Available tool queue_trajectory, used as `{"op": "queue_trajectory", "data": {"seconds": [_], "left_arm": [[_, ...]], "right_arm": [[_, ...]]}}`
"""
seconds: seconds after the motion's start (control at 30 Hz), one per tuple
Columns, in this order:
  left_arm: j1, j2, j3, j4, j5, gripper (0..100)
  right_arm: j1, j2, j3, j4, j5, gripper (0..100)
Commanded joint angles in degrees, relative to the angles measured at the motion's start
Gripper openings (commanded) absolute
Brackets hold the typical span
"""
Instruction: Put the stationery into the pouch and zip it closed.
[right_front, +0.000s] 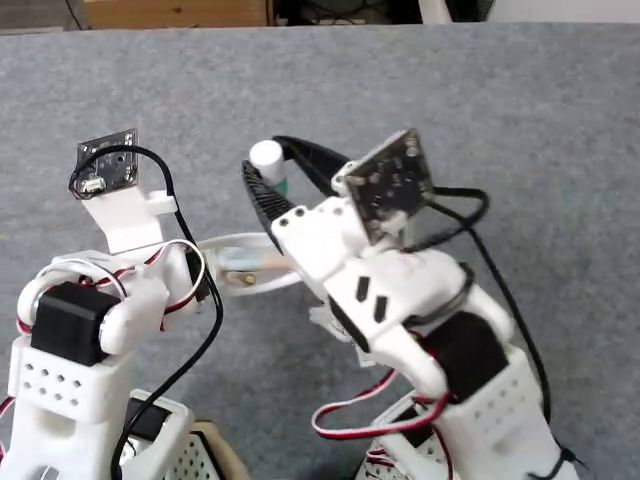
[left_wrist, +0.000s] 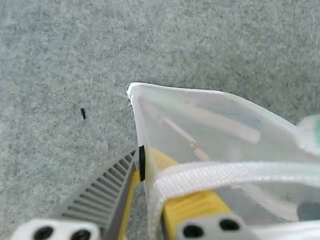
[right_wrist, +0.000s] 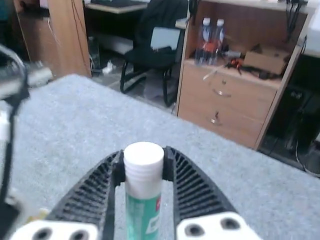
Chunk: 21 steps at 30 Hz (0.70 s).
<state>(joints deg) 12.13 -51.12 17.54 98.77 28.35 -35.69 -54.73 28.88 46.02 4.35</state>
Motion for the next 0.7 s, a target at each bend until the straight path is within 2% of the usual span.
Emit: {"op": "queue_trajectory", "data": {"seconds": [0.0,0.3,0.67], "left_arm": [[0.48,-0.88,-0.48,-1.76,0.09,3],[-0.31,-0.88,-0.57,-1.85,0.09,3],[-0.40,-0.88,-0.57,-1.85,0.09,3]], "right_arm": [[-1.14,-0.66,2.42,-4.13,-0.09,1.2],[-3.08,-0.84,8.57,-7.21,-0.18,1.2],[-3.34,-0.75,-6.99,-6.95,-0.09,1.2]]}}
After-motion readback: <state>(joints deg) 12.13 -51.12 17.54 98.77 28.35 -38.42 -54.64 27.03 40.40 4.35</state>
